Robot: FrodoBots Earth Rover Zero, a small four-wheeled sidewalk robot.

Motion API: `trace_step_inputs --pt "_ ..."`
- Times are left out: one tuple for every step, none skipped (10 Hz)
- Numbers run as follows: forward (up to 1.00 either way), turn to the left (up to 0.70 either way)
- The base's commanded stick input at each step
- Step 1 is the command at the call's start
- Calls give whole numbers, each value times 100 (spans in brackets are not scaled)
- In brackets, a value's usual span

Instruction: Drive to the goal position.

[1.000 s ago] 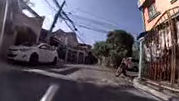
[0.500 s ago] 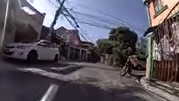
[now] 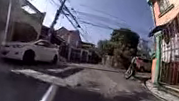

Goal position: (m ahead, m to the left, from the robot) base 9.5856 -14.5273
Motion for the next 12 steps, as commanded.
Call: trace_step_inputs --pt "85 -17" --pt "85 0" --pt "85 0" --pt "85 0" --pt "85 0" --pt "85 0" --pt "85 0" --pt "85 0" --pt "85 0" --pt "85 0" --pt "85 0" --pt "85 0"
